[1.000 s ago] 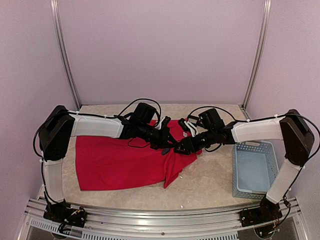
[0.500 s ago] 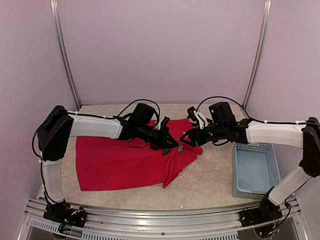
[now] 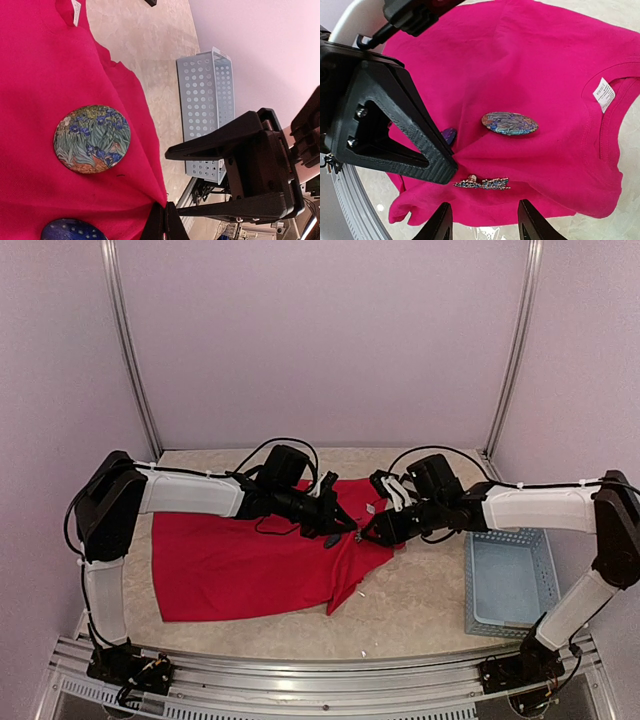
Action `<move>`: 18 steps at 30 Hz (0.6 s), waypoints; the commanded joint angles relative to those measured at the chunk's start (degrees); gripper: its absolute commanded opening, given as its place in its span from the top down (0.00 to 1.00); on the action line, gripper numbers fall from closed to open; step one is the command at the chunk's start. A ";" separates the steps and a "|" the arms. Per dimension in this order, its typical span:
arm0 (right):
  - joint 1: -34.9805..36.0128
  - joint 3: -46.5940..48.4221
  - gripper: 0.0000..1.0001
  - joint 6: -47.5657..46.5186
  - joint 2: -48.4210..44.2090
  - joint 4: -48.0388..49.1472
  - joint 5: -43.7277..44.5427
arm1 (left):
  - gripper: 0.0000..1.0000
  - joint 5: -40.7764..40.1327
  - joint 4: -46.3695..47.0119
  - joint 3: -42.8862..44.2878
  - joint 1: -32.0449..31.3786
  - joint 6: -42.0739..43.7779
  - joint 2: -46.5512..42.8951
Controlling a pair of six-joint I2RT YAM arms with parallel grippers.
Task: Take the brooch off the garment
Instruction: Pick up the brooch from the flattened clothing.
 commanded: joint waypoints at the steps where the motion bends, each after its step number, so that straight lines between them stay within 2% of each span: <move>1: 0.70 1.25 0.55 1.13 3.03 -0.91 0.54 | 1.00 1.34 2.67 -0.53 0.23 -0.83 -2.67; 5: 0.84 1.90 0.55 1.73 4.29 -0.19 -0.19 | 1.00 1.77 2.76 -0.58 0.23 -1.11 -2.65; 11: 1.57 1.94 0.49 1.91 4.89 1.76 -1.49 | 1.00 2.99 3.11 -0.05 0.49 -2.12 -2.00; 18: 1.98 2.50 0.48 2.52 5.95 4.41 -2.74 | 1.00 3.54 3.63 -0.49 0.59 -2.70 -2.25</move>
